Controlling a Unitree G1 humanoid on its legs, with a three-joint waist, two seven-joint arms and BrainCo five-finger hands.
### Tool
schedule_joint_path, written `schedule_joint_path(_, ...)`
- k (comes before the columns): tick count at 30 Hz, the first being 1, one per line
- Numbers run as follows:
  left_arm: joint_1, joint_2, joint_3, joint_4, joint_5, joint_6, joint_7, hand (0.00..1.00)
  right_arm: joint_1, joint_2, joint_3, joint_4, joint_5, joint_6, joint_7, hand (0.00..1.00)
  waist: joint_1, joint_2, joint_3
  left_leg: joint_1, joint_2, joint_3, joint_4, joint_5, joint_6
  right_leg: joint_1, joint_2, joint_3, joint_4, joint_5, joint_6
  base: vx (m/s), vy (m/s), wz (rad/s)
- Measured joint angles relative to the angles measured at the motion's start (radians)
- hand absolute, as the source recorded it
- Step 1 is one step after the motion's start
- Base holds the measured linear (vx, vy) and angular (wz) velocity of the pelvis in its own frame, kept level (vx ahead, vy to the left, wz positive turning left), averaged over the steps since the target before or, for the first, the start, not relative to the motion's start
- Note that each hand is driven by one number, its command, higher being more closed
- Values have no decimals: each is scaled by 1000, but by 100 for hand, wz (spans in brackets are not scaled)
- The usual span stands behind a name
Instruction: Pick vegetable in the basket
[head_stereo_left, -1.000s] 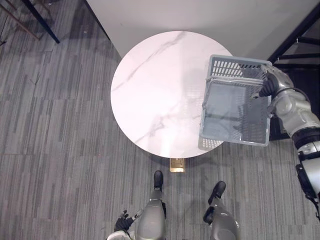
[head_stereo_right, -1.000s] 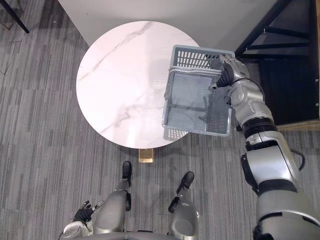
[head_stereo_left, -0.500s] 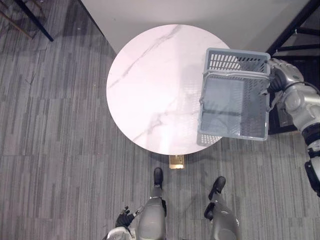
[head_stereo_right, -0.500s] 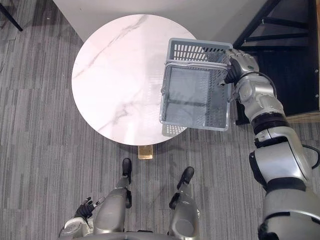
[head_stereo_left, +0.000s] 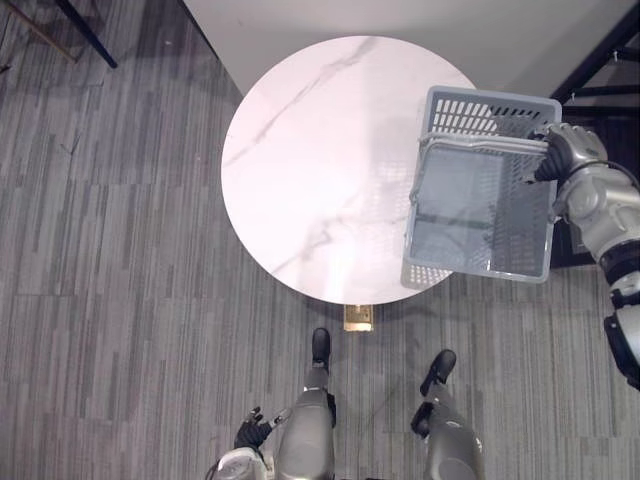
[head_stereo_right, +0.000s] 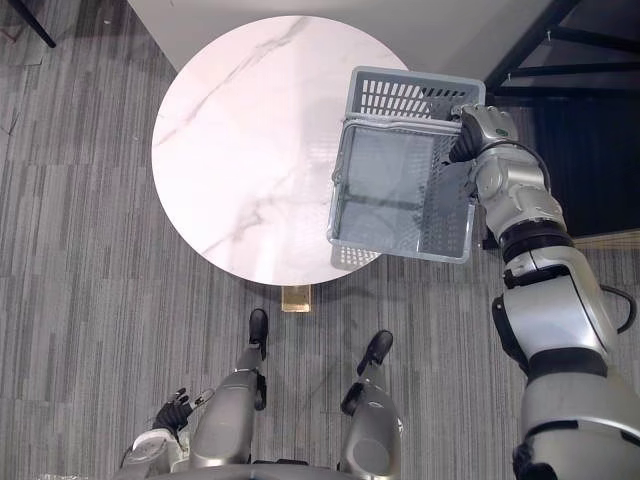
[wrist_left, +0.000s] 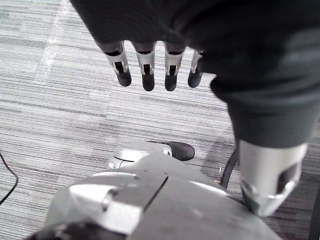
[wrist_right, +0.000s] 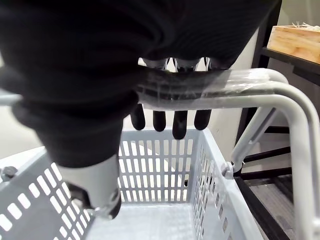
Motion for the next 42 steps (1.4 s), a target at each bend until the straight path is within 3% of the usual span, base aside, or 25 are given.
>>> schedule_joint_path(17, -12, 1, -2, 1, 10, 2, 9, 0, 74, 58, -54, -4, -46, 11, -8, 100, 1, -1, 0, 34, -2, -5, 0, 3, -3, 45, 1, -12, -10, 2, -2, 1, -2, 1)
schedule_joint_path(24, -10, 9, 22, 0, 58, 30, -5, 0, 263, 60, 42, -262, -36, -34, 82, 100, -1, -30, -12, 117, 7, 30, 0, -15, -11, 108, 10, 21, -19, 2, -2, 15, -6, -14)
schedule_joint_path(27, 2, 26, 47, 1, 96, 38, -19, 0, 371, 63, 57, -390, -19, -70, 122, 100, -5, -75, -42, 144, 20, 58, 0, -22, -17, 109, 23, 54, -21, 2, -2, 23, -21, -30)
schedule_joint_path(30, 31, 34, 75, 2, 120, 48, -28, 0, 447, 54, 97, -493, -16, -79, 151, 100, -29, -115, -87, 173, 25, 80, 0, -27, -20, 131, 29, 68, -32, 2, -1, 28, -22, -22)
schedule_joint_path(32, 58, 40, 91, 18, 131, 51, -35, 0, 516, 13, 139, -582, 23, -97, 180, 100, -37, -137, -148, 193, 28, 96, 0, -38, -21, 139, 33, 89, -40, 3, 0, 26, -13, -24)
schedule_joint_path(37, 88, 32, 120, 42, 136, 57, -57, 0, 619, -70, 153, -718, 138, -139, 253, 100, -45, -141, -220, 230, 34, 138, 0, -56, -23, 147, 41, 133, -48, 6, 2, -5, -8, -25)
schedule_joint_path(42, 114, 27, 144, 65, 139, 66, -61, 0, 721, -90, 153, -791, 166, -178, 289, 100, -60, -131, -269, 254, 38, 166, 0, -64, -26, 149, 47, 161, -48, 5, 3, -12, -10, -18)
